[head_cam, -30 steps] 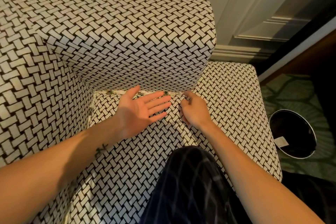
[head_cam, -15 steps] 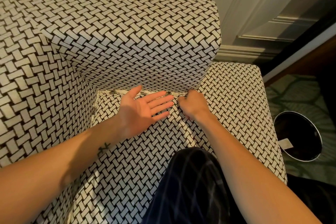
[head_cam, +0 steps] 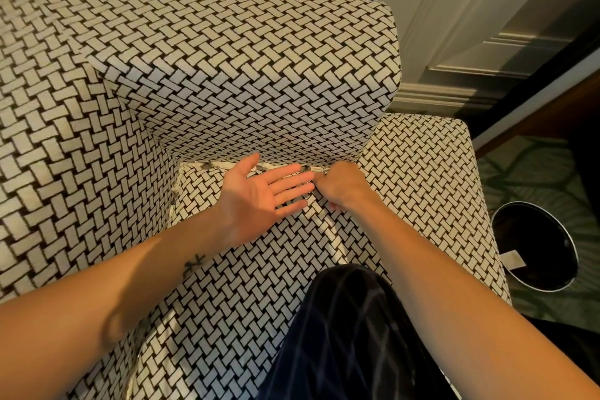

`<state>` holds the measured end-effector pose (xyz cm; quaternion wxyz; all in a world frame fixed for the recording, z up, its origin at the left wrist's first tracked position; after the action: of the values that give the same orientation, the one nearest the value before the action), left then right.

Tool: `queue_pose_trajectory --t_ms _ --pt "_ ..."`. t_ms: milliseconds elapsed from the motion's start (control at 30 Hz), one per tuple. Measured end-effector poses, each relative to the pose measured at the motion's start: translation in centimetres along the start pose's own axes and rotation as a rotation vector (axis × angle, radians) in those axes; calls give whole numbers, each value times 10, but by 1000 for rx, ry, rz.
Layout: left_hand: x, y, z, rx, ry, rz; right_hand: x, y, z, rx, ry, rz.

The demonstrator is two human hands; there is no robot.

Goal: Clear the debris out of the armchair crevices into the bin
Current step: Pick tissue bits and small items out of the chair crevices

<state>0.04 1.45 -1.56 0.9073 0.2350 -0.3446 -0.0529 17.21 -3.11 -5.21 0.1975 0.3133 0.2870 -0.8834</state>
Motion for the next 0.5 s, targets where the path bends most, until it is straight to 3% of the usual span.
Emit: queue_pose_trajectory --t_ms 167,300,500 --pt "0 1 -2 0 2 -20 -9 14 -2 44 -76 -325" --pt "-1 -1 -3 6 10 -36 -9 20 2 50 -126 -418" --pt "0 -2 -3 13 17 -16 -5 -5 -4 47 -58 28"
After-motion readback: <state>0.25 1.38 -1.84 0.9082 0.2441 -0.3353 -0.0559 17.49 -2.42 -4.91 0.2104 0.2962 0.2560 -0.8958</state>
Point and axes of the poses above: each hand's wrist, its own z-axis away from the middle knuckle, its own x-axis out of the palm, y = z × x, the point moved 1 cm from there along -z, towards the middle knuckle, and after that the axes turned 7 degrees about -y, right-handed, at the moved point
